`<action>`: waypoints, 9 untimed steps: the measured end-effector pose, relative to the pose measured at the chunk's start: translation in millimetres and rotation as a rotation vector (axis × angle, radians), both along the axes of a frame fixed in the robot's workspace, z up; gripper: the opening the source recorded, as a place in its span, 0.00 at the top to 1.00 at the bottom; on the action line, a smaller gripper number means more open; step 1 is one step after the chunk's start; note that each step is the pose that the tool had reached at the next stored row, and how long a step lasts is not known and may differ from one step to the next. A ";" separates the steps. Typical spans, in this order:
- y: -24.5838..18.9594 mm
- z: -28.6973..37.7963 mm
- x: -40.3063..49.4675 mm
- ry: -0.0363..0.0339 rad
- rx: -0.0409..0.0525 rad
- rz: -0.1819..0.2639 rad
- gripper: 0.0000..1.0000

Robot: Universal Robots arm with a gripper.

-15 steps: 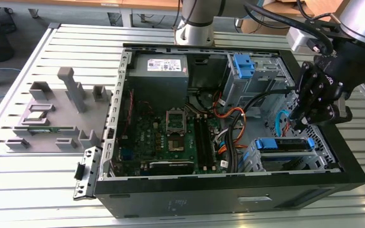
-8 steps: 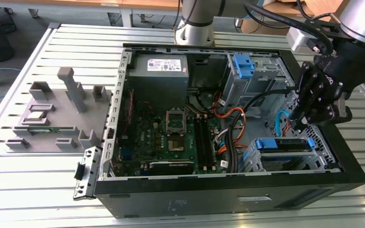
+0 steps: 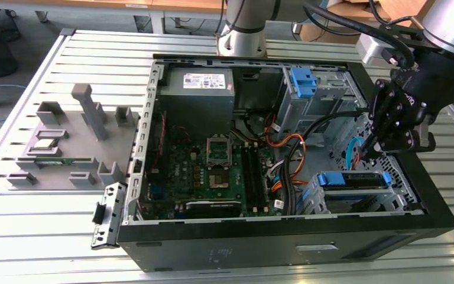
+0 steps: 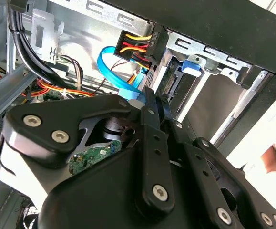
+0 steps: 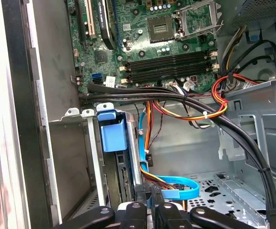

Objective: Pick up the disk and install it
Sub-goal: 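Insert the first disk wire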

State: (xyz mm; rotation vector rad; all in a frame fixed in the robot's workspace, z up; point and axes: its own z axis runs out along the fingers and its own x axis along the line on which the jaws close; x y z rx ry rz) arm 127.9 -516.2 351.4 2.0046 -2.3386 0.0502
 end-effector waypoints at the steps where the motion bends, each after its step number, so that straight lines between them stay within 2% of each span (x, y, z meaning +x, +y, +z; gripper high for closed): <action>1: 0.0 0.0 0.0 0.0000 0.0000 0.000 0.84; 9: 0.0 0.0 0.0 -0.0004 -0.0001 0.000 0.84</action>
